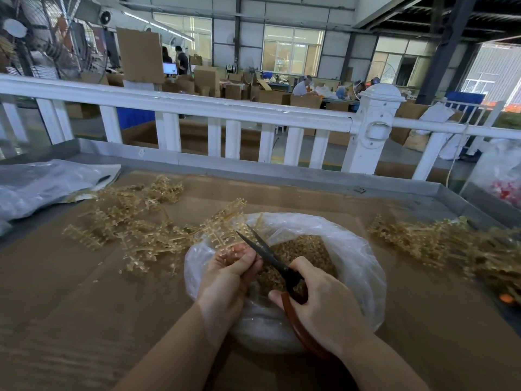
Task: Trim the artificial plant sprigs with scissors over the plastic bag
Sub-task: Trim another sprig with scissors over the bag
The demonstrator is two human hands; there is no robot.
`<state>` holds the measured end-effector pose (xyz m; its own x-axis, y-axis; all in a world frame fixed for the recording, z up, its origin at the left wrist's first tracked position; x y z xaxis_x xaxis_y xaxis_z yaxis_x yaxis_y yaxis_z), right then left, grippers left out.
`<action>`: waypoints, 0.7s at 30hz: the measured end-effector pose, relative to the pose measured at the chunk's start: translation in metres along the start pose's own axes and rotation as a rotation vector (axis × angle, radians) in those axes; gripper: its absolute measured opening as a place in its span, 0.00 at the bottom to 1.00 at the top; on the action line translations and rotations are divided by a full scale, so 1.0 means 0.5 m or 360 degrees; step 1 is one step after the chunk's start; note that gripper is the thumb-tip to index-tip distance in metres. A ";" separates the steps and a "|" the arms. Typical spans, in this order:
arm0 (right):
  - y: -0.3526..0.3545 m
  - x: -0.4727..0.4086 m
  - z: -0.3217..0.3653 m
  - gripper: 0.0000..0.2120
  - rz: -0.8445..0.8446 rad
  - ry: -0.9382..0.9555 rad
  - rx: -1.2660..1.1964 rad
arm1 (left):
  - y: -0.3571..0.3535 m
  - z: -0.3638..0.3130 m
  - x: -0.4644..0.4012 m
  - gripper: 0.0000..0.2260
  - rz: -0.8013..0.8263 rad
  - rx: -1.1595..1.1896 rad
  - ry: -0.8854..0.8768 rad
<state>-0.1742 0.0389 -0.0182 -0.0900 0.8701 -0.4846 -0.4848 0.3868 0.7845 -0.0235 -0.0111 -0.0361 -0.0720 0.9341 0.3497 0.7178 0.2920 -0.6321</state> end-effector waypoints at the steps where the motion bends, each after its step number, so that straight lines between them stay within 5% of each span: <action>1: 0.000 0.000 -0.001 0.16 0.0012 -0.0001 -0.0006 | 0.001 0.000 0.000 0.06 -0.0001 -0.0023 0.0005; 21: 0.005 -0.005 -0.005 0.16 0.0051 0.0049 0.0002 | 0.006 0.008 -0.006 0.11 0.0003 -0.0108 -0.0011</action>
<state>-0.1773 0.0368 -0.0160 -0.1321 0.8724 -0.4707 -0.4803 0.3591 0.8002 -0.0241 -0.0124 -0.0419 -0.0756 0.9360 0.3437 0.7631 0.2762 -0.5843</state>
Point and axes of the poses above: each hand's wrist, its own x-axis away from the middle knuckle, its own y-axis out of the back of the hand, z = x × y, the point moved 3 cm from there along -x, towards the middle knuckle, and after that the axes turned 8 degrees about -z, right-handed, at the moved point
